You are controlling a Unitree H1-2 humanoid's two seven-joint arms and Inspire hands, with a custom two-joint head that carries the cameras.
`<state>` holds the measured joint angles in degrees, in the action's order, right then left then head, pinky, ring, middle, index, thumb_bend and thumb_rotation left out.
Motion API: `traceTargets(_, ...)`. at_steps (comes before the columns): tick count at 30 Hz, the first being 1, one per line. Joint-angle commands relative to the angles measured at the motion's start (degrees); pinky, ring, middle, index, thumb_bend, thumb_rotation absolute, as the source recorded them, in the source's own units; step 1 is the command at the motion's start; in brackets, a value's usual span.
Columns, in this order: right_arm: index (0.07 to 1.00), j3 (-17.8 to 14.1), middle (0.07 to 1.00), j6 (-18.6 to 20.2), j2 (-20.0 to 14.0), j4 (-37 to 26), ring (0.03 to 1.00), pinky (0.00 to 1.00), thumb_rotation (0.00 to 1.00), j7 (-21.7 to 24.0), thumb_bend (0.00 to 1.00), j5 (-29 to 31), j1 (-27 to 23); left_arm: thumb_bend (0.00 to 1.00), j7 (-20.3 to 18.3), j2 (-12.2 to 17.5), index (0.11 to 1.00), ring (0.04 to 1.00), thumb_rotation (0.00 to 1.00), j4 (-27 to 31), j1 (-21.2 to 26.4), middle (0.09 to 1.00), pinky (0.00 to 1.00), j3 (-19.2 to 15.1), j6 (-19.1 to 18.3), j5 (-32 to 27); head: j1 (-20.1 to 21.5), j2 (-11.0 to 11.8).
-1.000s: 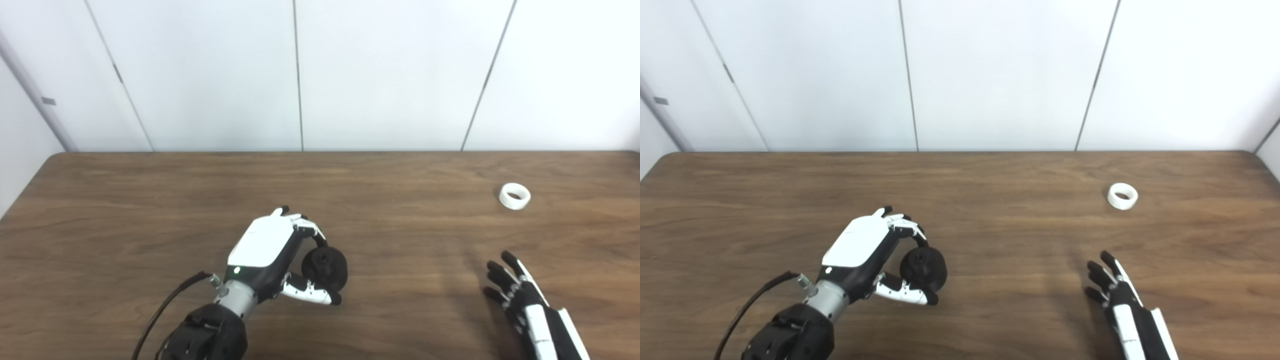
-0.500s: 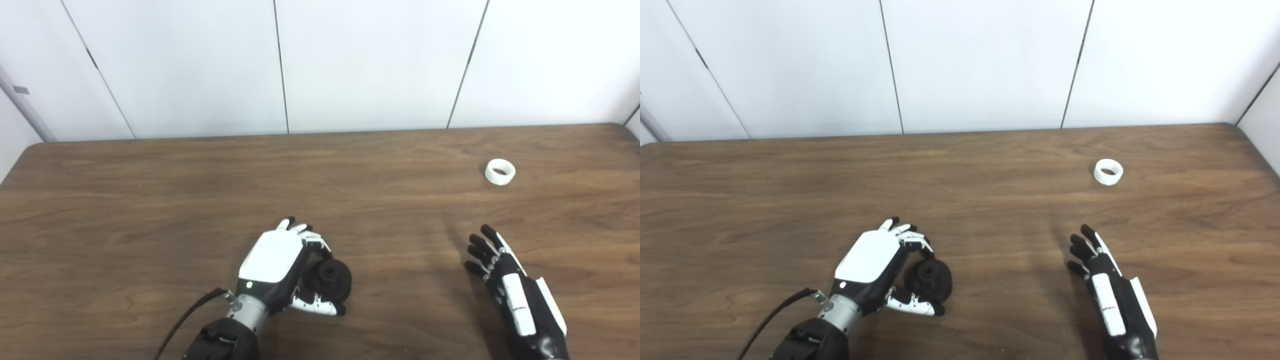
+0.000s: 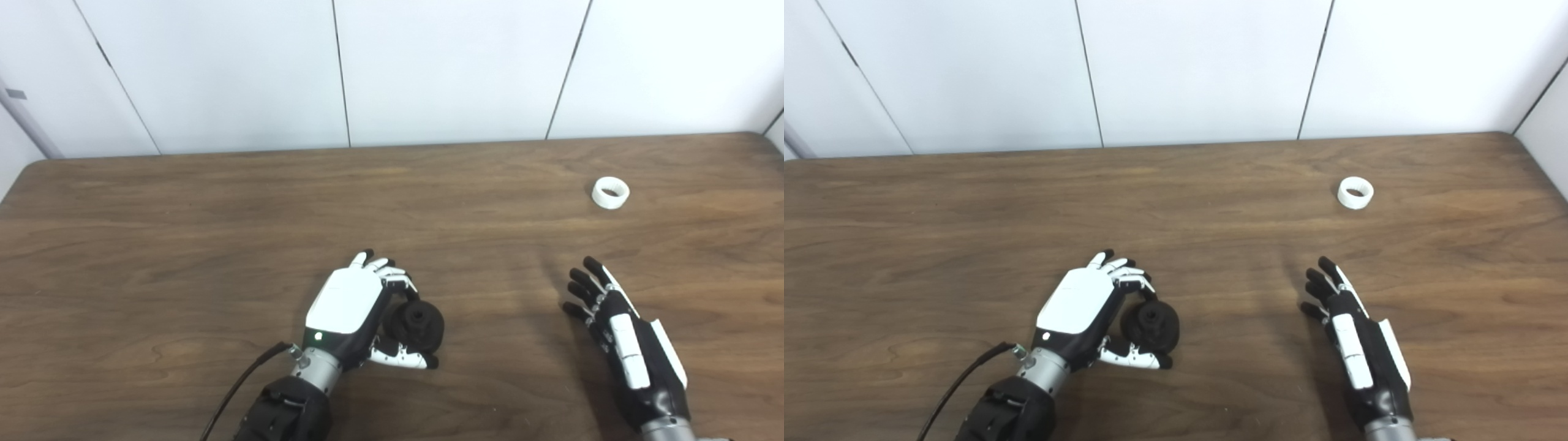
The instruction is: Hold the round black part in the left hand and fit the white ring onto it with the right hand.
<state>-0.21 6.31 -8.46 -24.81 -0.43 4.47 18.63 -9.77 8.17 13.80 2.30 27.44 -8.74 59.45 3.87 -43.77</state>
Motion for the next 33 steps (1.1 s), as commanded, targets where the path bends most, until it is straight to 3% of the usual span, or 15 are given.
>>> traceTargets(1, 0.941, -0.14, 0.896, -0.45, 1.83, -2.25, 0.902, 0.84, 0.94, -0.19, 0.59, -0.01, -1.61, 0.52, -1.09, 0.33, 0.484, 0.896, 0.06, -1.16, -0.32, 0.783, 1.0, 0.48, -0.64, 1.87, 0.32, -0.28)
traceTargets(13, 0.938, -1.63, 0.914, 2.15, 0.05, -4.64, 0.908, 0.85, 0.91, -0.37, 0.56, -2.08, -5.03, 0.53, 0.37, 0.84, 0.482, 0.877, 0.06, -1.31, -1.36, 0.778, 0.99, 0.22, 0.19, 1.11, 1.8, -0.84)
traceTargets(16, 0.938, -2.73, 0.918, 4.42, -1.23, -6.12, 0.917, 0.87, 0.87, -0.32, 0.55, -2.96, -6.49, 0.53, -0.12, 1.03, 0.482, 0.88, 0.06, -0.96, -1.81, 0.779, 1.0, 0.06, 0.08, 1.01, 2.53, -0.73)
traceTargets(19, 0.922, -4.42, 0.911, 7.05, -2.33, -7.47, 0.915, 0.86, 0.76, -0.33, 0.58, -3.87, -8.71, 0.53, -0.25, 1.22, 0.482, 0.882, 0.06, -0.78, -2.23, 0.778, 1.0, -0.21, 0.34, 0.63, 3.3, -0.78)
traceTargets(23, 0.898, -5.82, 0.901, 12.64, -5.24, -8.29, 0.906, 0.83, 0.76, -0.12, 0.61, -8.17, -12.91, 0.53, -0.47, 1.37, 0.482, 0.884, 0.05, -0.4, -2.73, 0.779, 1.0, -0.61, 0.58, 0.07, 4.69, -0.75)
traceTargets(26, 0.878, -5.41, 0.893, 16.09, -7.96, -8.13, 0.905, 0.85, 0.78, -0.15, 0.67, -14.7, -15.89, 0.53, -0.16, 1.6, 0.482, 0.887, 0.05, -0.37, -3.02, 0.778, 1.0, -0.88, 0.93, -0.38, 5.91, -0.52)
traceTargets(29, 0.874, -4.84, 0.894, 18.96, -10.97, -7.42, 0.905, 0.9, 0.76, 0.94, 0.66, -19.85, -18.98, 0.53, -0.2, 1.92, 0.482, 0.885, 0.05, -0.18, -3.16, 0.778, 1.0, -1.03, 0.92, -0.49, 6.97, -0.45)
traceTargets(32, 0.874, -4.61, 0.894, 20.27, -13.4, -5.33, 0.879, 0.86, 0.68, 2.09, 0.66, -23.56, -22.4, 0.53, -0.67, 2.25, 0.483, 0.884, 0.05, 0.25, -3.26, 0.779, 1.0, -1.11, 0.71, -0.25, 8.11, -0.46)
traceTargets(33, 0.866, -4.62, 0.89, 20.03, -14.11, -4.0, 0.873, 0.84, 0.61, 2.16, 0.68, -24.2, -23.57, 0.53, -0.76, 2.39, 0.483, 0.886, 0.05, 0.4, -3.32, 0.78, 1.0, -1.19, 0.71, -0.36, 8.54, -0.45)
